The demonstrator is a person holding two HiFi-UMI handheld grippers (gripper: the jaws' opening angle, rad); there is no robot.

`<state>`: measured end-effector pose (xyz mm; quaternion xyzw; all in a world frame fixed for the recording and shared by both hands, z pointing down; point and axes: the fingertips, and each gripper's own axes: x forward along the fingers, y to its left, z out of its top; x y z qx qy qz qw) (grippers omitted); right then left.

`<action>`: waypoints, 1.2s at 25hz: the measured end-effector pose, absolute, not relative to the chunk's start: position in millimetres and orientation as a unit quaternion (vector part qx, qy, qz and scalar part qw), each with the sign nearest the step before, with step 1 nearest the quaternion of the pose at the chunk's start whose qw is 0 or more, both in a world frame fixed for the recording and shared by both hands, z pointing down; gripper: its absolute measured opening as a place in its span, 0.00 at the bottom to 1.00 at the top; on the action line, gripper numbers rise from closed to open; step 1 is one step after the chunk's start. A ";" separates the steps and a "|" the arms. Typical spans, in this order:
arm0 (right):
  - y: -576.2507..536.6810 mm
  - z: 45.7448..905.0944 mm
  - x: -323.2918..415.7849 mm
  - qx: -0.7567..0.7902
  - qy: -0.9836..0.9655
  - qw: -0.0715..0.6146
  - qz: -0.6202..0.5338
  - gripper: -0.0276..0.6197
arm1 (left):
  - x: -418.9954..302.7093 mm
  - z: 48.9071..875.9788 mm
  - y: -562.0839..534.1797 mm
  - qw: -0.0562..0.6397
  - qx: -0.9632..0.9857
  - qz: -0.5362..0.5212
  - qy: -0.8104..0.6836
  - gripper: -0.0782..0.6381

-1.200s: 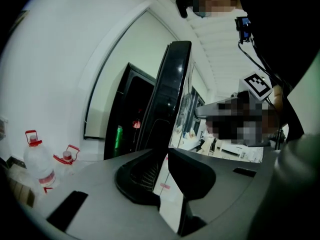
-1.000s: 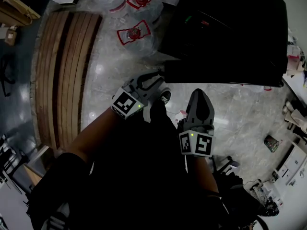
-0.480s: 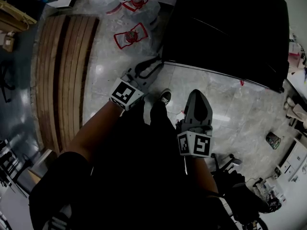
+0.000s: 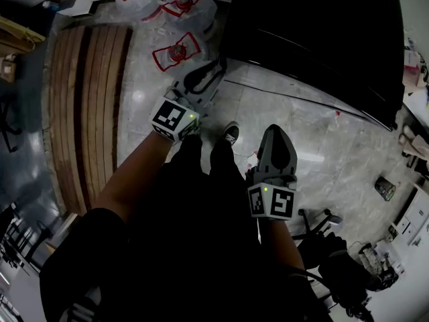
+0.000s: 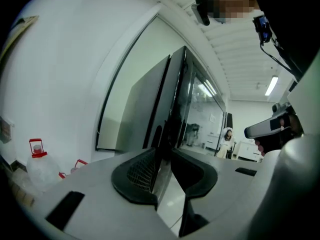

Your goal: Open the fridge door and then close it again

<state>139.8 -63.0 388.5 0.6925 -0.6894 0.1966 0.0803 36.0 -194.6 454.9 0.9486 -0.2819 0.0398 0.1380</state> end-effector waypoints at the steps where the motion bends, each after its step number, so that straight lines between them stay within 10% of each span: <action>1: -64.4 389.1 141.2 0.694 -0.688 0.080 0.197 0.07 | 36.1 455.6 -196.7 0.142 0.948 0.036 -0.284 0.24; 30: -59.1 374.1 122.8 0.670 -0.719 0.070 0.169 0.07 | 14.6 416.5 -159.6 0.113 0.936 0.015 -0.334 0.16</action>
